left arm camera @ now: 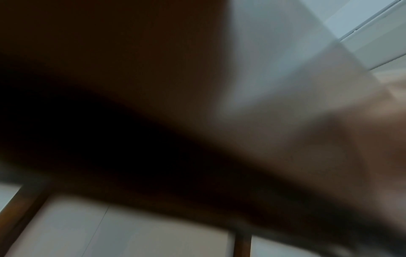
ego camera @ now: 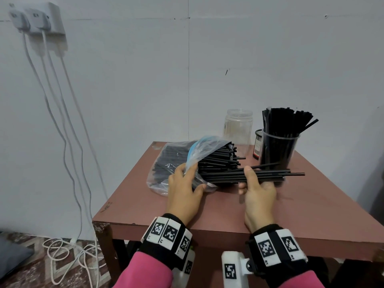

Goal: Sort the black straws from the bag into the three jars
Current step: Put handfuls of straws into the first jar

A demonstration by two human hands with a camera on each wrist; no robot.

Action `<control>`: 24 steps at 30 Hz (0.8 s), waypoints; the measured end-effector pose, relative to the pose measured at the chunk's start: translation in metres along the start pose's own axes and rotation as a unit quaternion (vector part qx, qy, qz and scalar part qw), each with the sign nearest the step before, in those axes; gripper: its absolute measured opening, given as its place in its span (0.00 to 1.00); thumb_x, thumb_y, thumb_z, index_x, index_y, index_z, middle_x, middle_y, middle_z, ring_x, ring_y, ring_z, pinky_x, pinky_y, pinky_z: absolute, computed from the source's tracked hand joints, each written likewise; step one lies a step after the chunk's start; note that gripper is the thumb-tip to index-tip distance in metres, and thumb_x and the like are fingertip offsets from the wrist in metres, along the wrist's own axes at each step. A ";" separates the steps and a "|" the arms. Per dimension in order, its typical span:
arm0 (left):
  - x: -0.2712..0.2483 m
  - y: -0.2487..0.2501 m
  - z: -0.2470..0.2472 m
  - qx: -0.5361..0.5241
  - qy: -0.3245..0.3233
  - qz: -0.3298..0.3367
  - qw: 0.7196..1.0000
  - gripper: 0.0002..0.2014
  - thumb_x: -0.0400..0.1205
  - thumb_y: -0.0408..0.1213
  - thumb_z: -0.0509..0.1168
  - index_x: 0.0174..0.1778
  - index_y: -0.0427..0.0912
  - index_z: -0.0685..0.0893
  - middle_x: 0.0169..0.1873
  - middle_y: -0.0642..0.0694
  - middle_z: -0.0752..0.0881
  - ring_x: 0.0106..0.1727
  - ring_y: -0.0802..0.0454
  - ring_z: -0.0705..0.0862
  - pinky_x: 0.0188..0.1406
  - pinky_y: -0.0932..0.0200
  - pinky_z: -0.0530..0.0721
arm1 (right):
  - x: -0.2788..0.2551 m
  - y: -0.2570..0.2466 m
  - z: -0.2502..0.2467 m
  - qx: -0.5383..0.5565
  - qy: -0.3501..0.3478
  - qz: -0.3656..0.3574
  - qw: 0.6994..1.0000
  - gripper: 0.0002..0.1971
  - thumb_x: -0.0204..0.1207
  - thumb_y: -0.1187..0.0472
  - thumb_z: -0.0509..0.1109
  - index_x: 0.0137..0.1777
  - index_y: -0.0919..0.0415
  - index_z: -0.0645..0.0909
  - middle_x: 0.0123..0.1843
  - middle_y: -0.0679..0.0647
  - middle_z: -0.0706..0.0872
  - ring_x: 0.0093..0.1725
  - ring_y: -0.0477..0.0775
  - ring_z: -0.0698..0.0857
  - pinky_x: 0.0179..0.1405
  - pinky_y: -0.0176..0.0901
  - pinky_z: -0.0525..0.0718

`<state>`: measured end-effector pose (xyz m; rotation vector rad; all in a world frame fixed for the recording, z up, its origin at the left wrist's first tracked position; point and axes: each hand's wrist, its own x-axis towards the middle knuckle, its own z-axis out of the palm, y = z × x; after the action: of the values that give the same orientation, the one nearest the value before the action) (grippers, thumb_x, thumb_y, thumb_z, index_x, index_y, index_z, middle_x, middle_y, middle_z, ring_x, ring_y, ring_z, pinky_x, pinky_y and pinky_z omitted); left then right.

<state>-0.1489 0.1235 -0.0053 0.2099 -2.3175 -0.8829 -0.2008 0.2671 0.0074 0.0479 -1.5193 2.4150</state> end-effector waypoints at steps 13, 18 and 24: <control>-0.002 0.004 0.001 -0.070 0.024 -0.002 0.997 0.18 0.79 0.48 0.68 0.64 0.72 0.77 0.74 0.49 0.70 0.73 0.47 0.66 0.75 0.50 0.64 | 0.028 -0.071 -0.048 -0.117 -0.086 -0.109 0.983 0.12 0.80 0.59 0.70 0.34 0.60 0.80 0.22 0.49 0.79 0.21 0.46 0.76 0.22 0.35 0.78; -0.014 0.017 -0.002 -0.067 0.092 0.065 0.991 0.24 0.77 0.62 0.58 0.70 0.65 0.77 0.80 0.52 0.62 0.81 0.54 0.57 0.78 0.51 0.57 | 0.022 -0.095 -0.049 -0.166 -0.105 -0.163 0.967 0.11 0.79 0.58 0.71 0.35 0.60 0.82 0.27 0.53 0.82 0.24 0.47 0.79 0.23 0.36 0.80; -0.020 0.068 -0.004 -0.261 0.105 0.036 0.959 0.20 0.82 0.59 0.55 0.67 0.58 0.78 0.69 0.57 0.76 0.72 0.65 0.71 0.75 0.59 0.69 | 0.007 -0.116 -0.042 -0.141 -0.147 -0.171 0.964 0.09 0.79 0.58 0.71 0.39 0.61 0.83 0.28 0.55 0.82 0.26 0.50 0.78 0.24 0.40 0.79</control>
<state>-0.1256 0.1802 0.0303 -0.0094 -1.8126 -1.3275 -0.1720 0.3529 0.0916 0.5815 -1.7934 1.9677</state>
